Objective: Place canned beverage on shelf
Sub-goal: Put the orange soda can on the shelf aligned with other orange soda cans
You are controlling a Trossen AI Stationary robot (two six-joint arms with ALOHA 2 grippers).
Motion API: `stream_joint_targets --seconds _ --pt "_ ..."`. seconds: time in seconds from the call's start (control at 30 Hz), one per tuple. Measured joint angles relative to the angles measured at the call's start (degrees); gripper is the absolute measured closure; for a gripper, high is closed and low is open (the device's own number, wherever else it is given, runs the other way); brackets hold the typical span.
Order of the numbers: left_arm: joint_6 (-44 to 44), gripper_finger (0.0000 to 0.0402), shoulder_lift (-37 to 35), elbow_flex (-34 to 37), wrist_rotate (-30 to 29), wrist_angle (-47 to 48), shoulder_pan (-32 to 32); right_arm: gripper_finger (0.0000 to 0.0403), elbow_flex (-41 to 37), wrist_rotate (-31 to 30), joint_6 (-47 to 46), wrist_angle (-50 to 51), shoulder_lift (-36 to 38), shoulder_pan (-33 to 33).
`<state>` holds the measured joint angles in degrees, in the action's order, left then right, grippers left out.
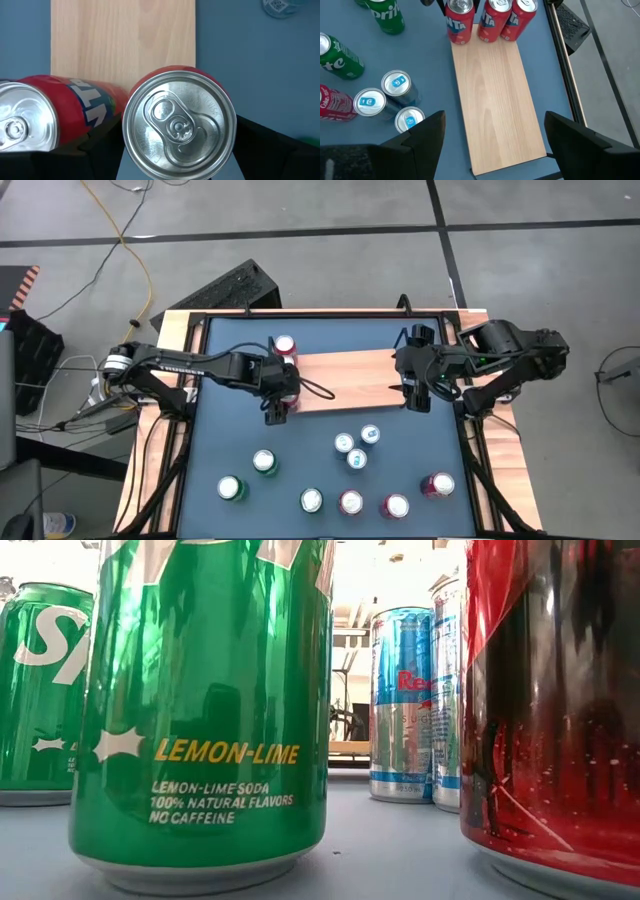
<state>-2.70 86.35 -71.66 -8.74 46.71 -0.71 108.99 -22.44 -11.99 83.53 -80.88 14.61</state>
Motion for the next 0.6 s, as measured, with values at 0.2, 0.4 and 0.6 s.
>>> stream_joint_targets --seconds 0.2,0.4,0.6 --pt "-1.6 0.0106 0.0 0.0 -1.0 -0.1 0.0 0.0078 0.0 0.0 0.0 0.0 0.0 0.0" --pt "-3.4 0.0101 0.0 0.0 -1.0 -0.1 0.0 0.0078 0.0 0.0 0.0 0.0 0.0 0.0" --pt "-4.0 0.0069 0.0 0.0 -1.1 0.0 -0.6 0.0078 0.0 0.0 -0.1 0.0 0.0 0.0"
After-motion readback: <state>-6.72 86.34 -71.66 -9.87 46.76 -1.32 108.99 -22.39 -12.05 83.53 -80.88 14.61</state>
